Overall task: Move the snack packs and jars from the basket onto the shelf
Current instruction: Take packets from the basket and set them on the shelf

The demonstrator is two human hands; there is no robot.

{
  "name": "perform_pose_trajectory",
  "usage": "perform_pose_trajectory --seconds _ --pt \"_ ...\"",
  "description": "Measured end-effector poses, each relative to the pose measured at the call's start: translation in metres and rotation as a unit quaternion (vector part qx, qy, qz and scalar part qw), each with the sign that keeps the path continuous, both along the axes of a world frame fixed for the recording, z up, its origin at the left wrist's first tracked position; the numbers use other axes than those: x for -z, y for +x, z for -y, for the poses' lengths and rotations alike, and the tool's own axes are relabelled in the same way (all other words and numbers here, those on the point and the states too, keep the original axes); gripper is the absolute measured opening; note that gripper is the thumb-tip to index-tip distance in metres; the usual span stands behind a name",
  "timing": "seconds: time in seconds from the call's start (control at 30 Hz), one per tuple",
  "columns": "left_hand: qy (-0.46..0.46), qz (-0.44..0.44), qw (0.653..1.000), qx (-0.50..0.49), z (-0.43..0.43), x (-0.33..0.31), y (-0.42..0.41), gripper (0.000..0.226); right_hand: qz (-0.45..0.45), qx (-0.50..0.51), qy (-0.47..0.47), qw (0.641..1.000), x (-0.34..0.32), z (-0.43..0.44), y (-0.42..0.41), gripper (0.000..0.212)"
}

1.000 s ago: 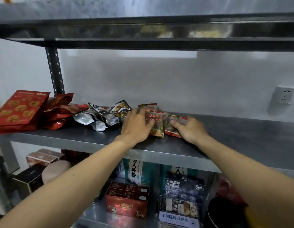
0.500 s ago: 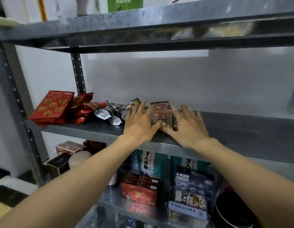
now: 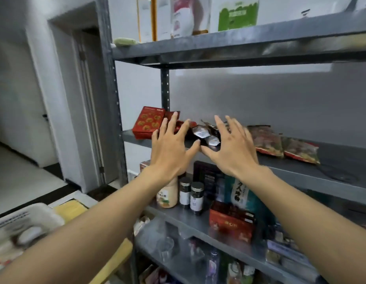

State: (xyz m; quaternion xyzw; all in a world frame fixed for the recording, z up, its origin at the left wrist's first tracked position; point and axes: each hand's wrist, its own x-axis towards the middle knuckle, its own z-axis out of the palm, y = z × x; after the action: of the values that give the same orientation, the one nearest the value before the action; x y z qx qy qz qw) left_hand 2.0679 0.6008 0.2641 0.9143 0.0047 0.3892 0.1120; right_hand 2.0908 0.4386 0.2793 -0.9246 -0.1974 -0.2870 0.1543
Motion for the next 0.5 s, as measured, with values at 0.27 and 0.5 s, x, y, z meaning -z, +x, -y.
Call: perform_pose_trajectory --seconds 0.27,0.5 --pt "-0.014 -0.013 0.988 -0.151 -0.182 0.021 -0.128 0.067 -0.027 -0.14 0.034 0.989 0.041 -0.196 -0.083 0.086" --pt "-0.045 -0.032 0.961 -0.271 -0.296 0.07 -0.226 0.065 -0.077 -0.261 0.052 0.961 0.074 -0.334 -0.147 0.085"
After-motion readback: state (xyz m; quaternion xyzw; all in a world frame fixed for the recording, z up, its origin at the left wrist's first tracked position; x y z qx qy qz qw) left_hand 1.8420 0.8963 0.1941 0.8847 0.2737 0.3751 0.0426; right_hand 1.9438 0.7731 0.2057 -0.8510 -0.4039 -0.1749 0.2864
